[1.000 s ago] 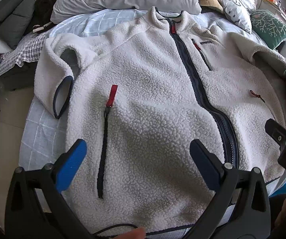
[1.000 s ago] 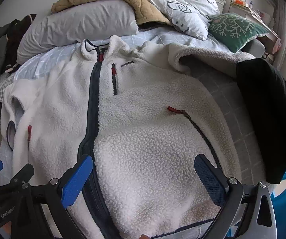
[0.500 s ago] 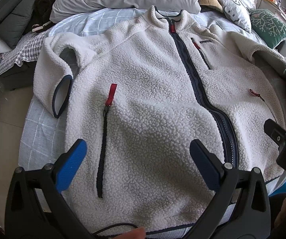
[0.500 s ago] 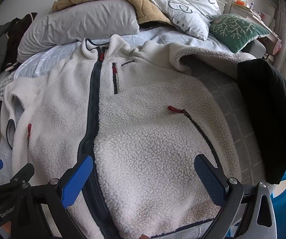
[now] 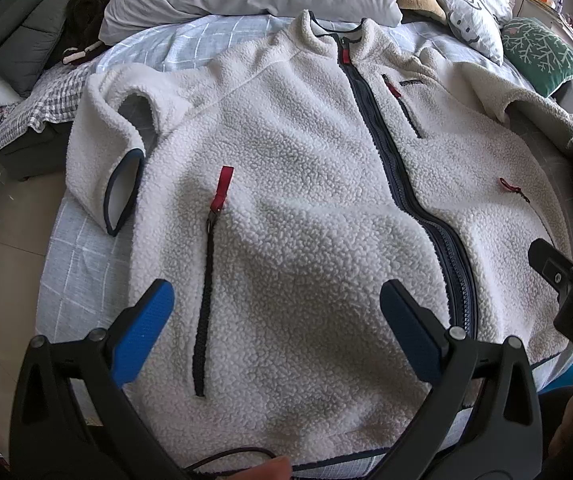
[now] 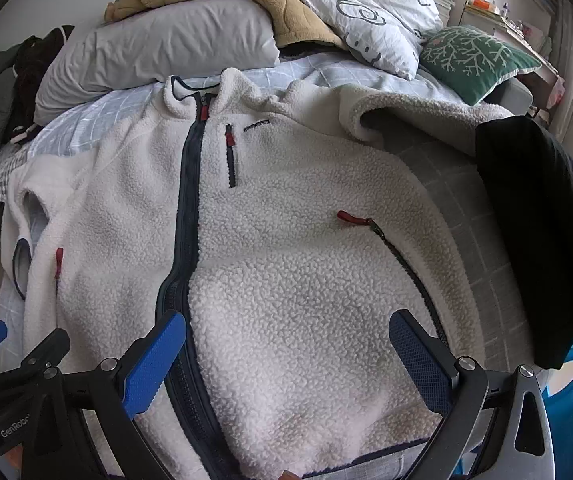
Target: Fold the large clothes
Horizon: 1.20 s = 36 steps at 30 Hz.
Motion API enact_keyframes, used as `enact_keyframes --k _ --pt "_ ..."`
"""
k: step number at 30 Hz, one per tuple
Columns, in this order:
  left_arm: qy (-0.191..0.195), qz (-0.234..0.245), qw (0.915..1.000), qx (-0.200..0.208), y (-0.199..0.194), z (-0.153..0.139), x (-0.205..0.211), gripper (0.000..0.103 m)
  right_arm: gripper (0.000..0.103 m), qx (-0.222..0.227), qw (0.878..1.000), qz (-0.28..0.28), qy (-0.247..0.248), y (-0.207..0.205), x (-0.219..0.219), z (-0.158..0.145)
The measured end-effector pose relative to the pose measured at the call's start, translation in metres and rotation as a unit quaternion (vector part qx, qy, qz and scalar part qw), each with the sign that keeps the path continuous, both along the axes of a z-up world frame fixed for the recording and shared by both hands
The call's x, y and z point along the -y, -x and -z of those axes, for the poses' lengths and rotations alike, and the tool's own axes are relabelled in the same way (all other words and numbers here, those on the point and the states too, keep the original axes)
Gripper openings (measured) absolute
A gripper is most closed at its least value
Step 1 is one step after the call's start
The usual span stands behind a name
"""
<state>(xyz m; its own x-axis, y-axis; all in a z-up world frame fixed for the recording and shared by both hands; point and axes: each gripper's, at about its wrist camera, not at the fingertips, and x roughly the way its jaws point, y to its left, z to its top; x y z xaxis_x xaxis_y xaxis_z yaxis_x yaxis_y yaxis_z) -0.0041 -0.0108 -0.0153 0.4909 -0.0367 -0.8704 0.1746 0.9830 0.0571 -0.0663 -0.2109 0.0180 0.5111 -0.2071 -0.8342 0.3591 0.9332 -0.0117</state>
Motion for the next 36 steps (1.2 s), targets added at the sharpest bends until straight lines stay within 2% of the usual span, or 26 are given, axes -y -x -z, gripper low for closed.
enact_keyframes --k 31,36 --pt "-0.003 0.003 1.0000 -0.006 0.0013 0.0044 -0.0001 0.102 0.103 -0.003 1.000 0.004 0.000 0.0031 0.0012 0.0042" --pt "-0.004 0.001 1.0000 -0.006 0.0012 0.0049 -0.0007 0.102 0.103 -0.007 1.000 0.011 0.016 0.0048 0.0022 0.0047"
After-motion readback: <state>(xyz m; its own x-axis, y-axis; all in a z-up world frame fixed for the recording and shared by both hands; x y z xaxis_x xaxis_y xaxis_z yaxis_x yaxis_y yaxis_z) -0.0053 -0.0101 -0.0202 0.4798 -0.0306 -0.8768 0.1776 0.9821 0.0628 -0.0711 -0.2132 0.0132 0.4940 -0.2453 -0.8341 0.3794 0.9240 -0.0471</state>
